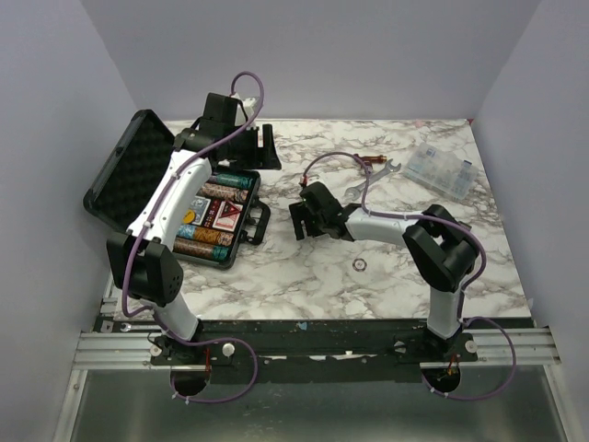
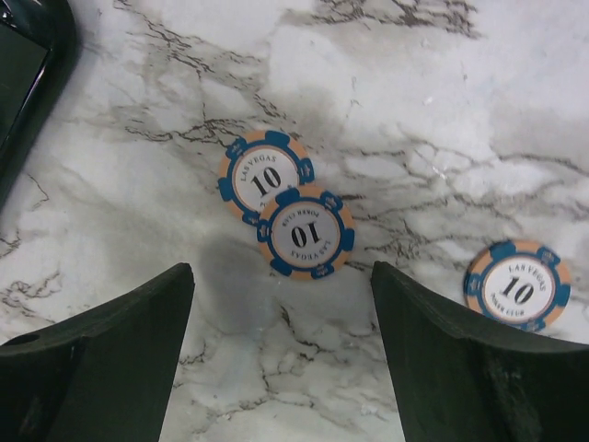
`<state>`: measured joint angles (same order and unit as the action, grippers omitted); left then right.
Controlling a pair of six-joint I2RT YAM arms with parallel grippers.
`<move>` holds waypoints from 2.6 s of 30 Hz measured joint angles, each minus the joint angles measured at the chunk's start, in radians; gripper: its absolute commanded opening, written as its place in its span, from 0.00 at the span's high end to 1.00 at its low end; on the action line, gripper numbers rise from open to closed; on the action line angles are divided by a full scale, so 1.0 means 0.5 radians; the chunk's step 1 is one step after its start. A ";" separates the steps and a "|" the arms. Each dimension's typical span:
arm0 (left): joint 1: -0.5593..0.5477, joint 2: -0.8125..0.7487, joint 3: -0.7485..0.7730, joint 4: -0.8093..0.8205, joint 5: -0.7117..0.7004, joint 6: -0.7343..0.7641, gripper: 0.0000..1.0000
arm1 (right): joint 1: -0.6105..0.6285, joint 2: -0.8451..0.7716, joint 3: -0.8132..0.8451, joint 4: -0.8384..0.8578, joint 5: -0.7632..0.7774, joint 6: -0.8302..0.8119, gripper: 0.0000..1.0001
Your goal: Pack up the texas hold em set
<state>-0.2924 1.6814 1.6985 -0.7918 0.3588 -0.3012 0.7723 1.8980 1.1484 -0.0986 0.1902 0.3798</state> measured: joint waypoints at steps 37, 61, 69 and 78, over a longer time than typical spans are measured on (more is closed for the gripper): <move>0.190 -0.009 -0.104 0.136 0.311 -0.127 0.30 | -0.074 0.175 0.211 -0.024 -0.260 -0.623 0.54; 0.190 -0.009 -0.104 0.138 0.325 -0.127 0.31 | -0.073 0.138 0.185 -0.037 -0.256 -0.582 0.73; 0.198 -0.009 -0.104 0.138 0.333 -0.127 0.31 | -0.073 0.139 0.282 -0.100 -0.240 -0.582 0.73; 0.217 -0.009 -0.104 0.139 0.346 -0.128 0.30 | -0.073 0.183 0.447 -0.121 -0.234 -0.582 0.73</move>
<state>-0.1841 1.6768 1.6466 -0.7223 0.5320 -0.3653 0.7357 1.9896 1.3720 -0.1589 0.0731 0.0887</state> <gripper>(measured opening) 0.697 0.425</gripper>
